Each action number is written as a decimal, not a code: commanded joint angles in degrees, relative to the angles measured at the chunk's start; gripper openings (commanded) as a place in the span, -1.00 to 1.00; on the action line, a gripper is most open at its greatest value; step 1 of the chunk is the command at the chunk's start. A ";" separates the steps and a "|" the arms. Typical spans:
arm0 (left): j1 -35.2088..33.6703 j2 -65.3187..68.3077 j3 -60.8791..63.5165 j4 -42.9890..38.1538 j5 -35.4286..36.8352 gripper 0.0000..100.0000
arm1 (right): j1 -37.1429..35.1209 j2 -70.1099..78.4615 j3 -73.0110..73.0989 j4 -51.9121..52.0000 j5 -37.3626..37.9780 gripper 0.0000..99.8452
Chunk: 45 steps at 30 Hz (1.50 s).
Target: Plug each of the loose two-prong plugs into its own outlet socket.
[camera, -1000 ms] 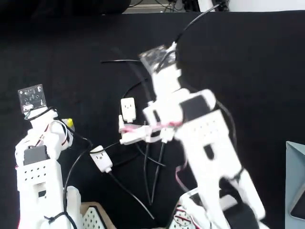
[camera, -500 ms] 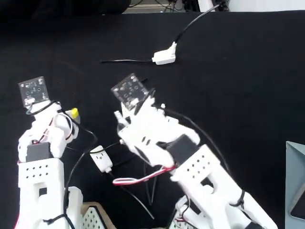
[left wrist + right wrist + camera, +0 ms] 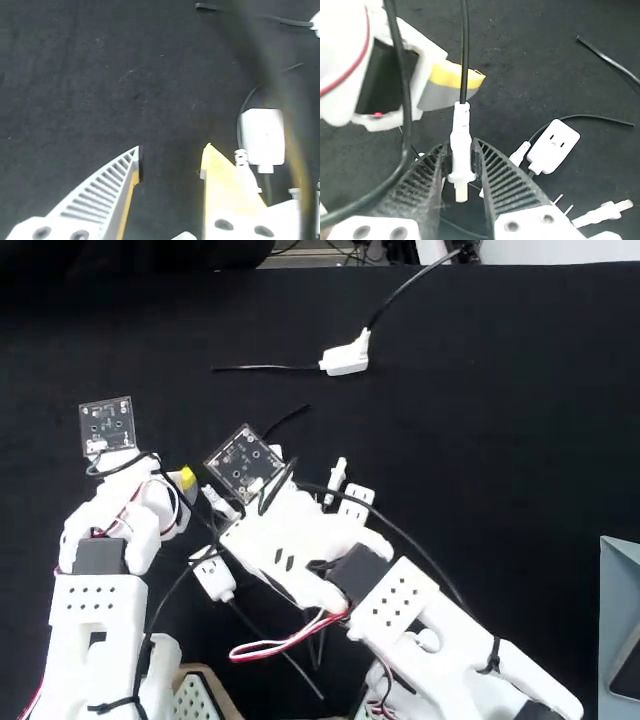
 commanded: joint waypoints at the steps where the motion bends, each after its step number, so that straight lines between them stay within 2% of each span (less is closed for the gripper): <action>1: 3.74 -0.97 -3.82 -0.88 -0.26 -0.59 | -0.62 -1.54 -0.57 -1.41 -3.43 -0.98; 7: 6.64 -3.16 -3.82 -0.44 -0.35 -0.59 | -0.62 -1.54 0.22 -1.32 -3.52 -0.98; 12: 9.10 -11.60 -2.07 1.76 -0.62 -0.59 | -0.62 -1.54 1.10 -1.41 -3.52 -0.98; 16: 10.33 -18.81 0.31 3.96 -5.45 -0.59 | -0.44 -1.54 1.10 -1.32 -3.60 -0.98; 21: 10.33 -25.23 4.00 4.13 -5.80 -0.59 | -0.35 -1.54 1.10 -1.32 -3.60 -0.98; 30: 12.09 -26.81 4.70 5.98 -6.07 -0.58 | -0.26 -1.45 1.19 -1.23 -3.60 -0.98; 34: 13.93 -26.99 5.76 6.33 -9.14 -0.53 | 0.35 -1.19 1.19 -1.23 -3.60 -0.98; 36: 12.88 -27.08 6.11 6.07 -9.14 -0.51 | 1.76 -1.27 1.19 -1.05 -3.60 -0.98; 40: 6.46 -26.73 4.09 6.07 -8.09 -0.50 | 5.89 -1.54 0.84 1.85 -3.60 -0.98; 45: 0.66 -26.46 2.33 8.70 -6.24 -0.50 | 13.63 -1.54 0.84 3.25 -3.60 -0.98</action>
